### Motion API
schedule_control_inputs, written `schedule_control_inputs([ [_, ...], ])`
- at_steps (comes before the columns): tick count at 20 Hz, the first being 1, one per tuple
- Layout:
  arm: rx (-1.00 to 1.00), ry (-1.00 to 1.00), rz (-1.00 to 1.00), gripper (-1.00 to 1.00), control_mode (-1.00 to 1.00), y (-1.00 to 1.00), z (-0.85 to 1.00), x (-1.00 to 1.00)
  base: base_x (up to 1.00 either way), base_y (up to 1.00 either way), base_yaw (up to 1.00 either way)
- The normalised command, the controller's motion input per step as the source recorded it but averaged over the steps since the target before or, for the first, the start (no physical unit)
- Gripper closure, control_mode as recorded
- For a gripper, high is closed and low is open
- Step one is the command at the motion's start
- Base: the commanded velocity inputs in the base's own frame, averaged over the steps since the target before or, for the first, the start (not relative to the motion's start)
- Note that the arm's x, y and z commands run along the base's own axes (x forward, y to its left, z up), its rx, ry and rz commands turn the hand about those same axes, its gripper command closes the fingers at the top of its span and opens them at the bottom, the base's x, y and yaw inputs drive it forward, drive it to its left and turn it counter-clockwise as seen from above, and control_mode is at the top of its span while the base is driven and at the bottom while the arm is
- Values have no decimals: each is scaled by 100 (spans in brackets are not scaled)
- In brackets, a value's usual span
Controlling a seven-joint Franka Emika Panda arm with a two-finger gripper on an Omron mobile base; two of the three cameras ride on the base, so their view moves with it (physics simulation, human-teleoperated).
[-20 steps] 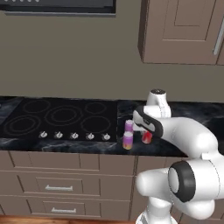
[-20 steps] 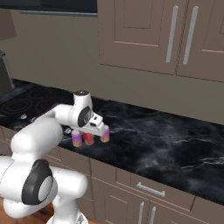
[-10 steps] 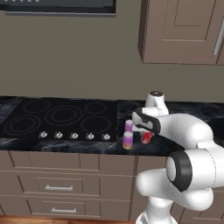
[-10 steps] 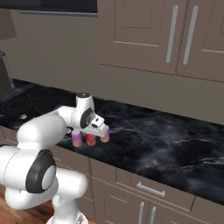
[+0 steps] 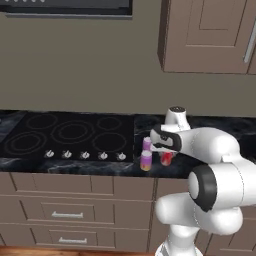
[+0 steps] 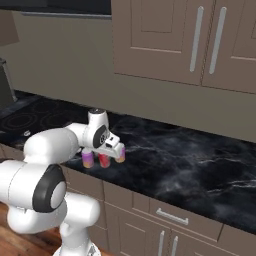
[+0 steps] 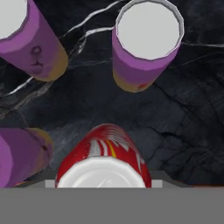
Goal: Four empty soda cans are scattered around the kitchen. Gather all the cans and cluster them next to the stove for recycling.
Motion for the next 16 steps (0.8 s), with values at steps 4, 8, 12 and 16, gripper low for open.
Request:
schedule_control_inputs([
  [4,0,0,-2,100,-100,0,-16,4,0,0,0],
  [8,1,0,-2,100,-100,0,-14,3,0,0,0],
  [12,1,0,-2,100,-100,0,-13,2,0,0,0],
  [16,2,0,-2,100,-100,0,-12,2,0,0,0],
])
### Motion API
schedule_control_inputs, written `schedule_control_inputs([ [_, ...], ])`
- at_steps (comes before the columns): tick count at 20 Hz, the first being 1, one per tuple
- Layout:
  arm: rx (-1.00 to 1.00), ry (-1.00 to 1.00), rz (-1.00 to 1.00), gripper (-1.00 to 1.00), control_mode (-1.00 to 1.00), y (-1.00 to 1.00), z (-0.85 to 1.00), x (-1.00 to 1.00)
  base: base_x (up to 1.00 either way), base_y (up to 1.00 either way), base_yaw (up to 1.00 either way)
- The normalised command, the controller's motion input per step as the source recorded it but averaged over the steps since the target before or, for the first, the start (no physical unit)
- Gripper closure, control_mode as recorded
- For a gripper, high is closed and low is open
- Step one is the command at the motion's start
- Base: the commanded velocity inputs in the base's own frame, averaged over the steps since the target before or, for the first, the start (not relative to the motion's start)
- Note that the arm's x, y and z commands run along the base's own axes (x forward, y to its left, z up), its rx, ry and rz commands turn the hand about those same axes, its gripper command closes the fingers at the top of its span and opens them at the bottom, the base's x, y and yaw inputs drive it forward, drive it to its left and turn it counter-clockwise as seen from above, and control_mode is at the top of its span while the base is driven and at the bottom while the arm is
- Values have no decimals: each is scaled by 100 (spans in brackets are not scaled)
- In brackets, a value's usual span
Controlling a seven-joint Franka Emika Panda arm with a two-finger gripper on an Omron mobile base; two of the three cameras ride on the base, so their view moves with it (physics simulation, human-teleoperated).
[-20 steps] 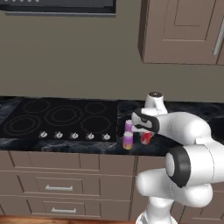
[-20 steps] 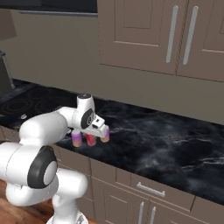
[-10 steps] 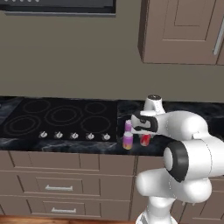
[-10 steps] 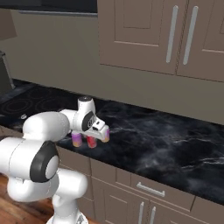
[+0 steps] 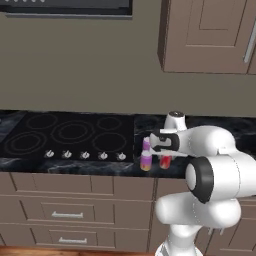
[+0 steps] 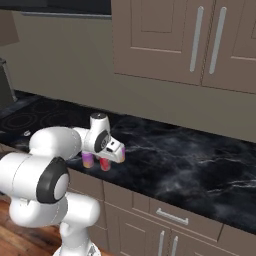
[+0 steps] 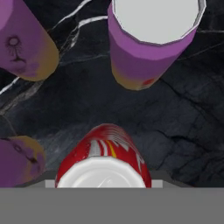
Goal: Four empty soda cans are scattered around the kitchen. Gather all the cans and cluster them next to the stove for recycling.
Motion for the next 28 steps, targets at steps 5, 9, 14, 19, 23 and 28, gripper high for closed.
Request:
schedule_control_inputs([
  [5,2,0,-1,100,-100,0,-11,4,0,0,0],
  [9,0,0,-1,100,-100,0,-9,4,0,0,0],
  [14,0,0,-1,100,-100,0,-6,3,0,0,0],
  [19,0,0,0,100,-100,0,0,0,0,0,0],
  [23,0,0,0,-100,-100,0,0,1,0,0,0],
  [28,0,0,0,-100,-100,0,0,0,0,0,0],
])
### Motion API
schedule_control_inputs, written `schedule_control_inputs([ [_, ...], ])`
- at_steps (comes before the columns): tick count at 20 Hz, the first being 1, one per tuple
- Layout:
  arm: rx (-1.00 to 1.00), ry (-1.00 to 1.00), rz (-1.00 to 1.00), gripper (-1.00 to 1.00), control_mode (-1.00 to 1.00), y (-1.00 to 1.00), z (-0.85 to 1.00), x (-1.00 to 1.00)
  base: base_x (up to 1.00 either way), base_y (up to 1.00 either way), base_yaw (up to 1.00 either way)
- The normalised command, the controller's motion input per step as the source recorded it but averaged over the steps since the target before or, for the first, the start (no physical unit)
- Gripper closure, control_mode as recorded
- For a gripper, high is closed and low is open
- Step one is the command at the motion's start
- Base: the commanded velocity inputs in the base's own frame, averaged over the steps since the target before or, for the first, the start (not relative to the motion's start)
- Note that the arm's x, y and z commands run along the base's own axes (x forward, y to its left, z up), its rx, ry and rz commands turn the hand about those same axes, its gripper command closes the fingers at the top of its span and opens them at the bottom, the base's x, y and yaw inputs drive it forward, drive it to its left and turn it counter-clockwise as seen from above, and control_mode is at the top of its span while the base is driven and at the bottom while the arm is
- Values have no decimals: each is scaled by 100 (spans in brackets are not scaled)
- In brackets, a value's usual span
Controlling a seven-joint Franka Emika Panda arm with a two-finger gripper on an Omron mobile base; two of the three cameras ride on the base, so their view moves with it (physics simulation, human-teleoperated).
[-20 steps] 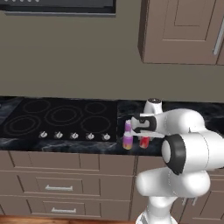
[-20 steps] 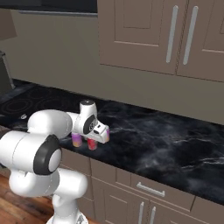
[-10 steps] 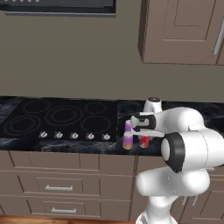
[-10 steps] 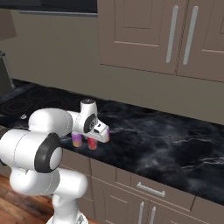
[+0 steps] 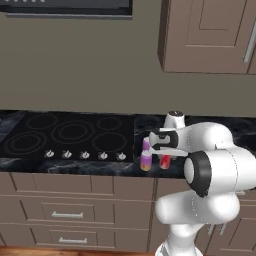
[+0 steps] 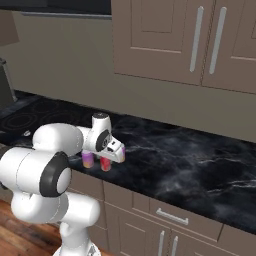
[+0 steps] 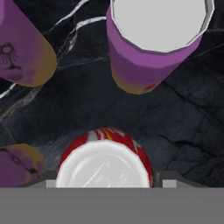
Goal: Four empty soda cans are scattered around the kitchen. Gather all the cans and cluster them next to the stove for recycling.
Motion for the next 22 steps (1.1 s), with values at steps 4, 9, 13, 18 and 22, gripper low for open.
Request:
schedule_control_inputs([
  [4,0,-2,0,-100,-100,0,0,0,0,0,0],
  [9,0,-4,0,-100,-100,0,0,0,0,0,0],
  [13,0,-5,0,-100,-100,0,8,0,0,0,0],
  [18,0,-7,0,-100,-100,2,22,0,0,0,0],
  [22,0,-2,0,-100,-100,9,32,0,0,0,0],
])
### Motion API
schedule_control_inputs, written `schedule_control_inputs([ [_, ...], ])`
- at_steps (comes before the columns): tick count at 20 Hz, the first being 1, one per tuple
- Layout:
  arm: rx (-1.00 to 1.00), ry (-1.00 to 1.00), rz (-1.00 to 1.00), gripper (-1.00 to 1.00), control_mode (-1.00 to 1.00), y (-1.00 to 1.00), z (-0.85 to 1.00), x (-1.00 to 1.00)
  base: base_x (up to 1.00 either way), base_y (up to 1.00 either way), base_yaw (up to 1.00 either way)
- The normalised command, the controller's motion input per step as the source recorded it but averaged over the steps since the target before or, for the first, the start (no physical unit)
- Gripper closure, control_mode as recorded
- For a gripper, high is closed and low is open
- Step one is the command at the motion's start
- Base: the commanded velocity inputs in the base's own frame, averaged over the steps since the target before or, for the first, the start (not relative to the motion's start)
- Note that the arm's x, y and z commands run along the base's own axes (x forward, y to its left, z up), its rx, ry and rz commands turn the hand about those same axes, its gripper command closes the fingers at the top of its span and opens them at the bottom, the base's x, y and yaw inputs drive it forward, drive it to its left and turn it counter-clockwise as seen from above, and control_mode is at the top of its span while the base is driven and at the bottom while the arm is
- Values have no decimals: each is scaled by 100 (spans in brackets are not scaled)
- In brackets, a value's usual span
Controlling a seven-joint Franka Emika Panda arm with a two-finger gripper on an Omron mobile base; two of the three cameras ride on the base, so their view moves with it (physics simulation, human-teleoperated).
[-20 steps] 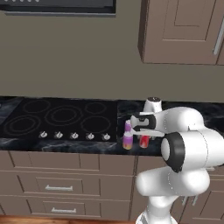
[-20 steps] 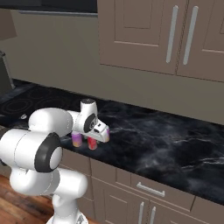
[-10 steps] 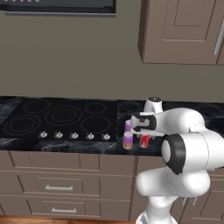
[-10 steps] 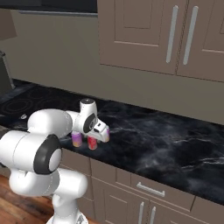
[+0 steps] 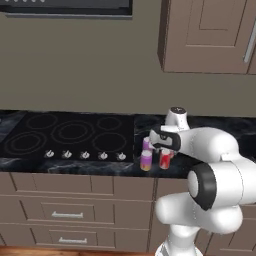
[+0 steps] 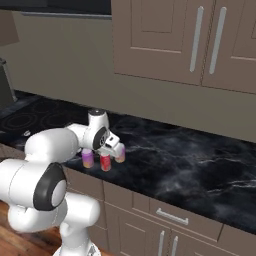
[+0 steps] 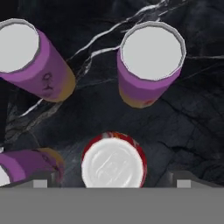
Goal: Four empty soda cans are scattered around the kitchen. Gather all the cans and cluster them next to the stove for recycling.
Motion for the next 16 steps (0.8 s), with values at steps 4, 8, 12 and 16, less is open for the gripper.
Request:
schedule_control_inputs([
  [4,0,0,0,-100,-100,10,42,-8,0,0,0],
  [8,0,0,0,-100,-100,7,44,-16,0,0,0],
  [12,0,-1,1,-100,-100,0,41,-35,0,0,0],
  [16,0,-5,5,-100,-100,0,36,-54,0,0,0],
])
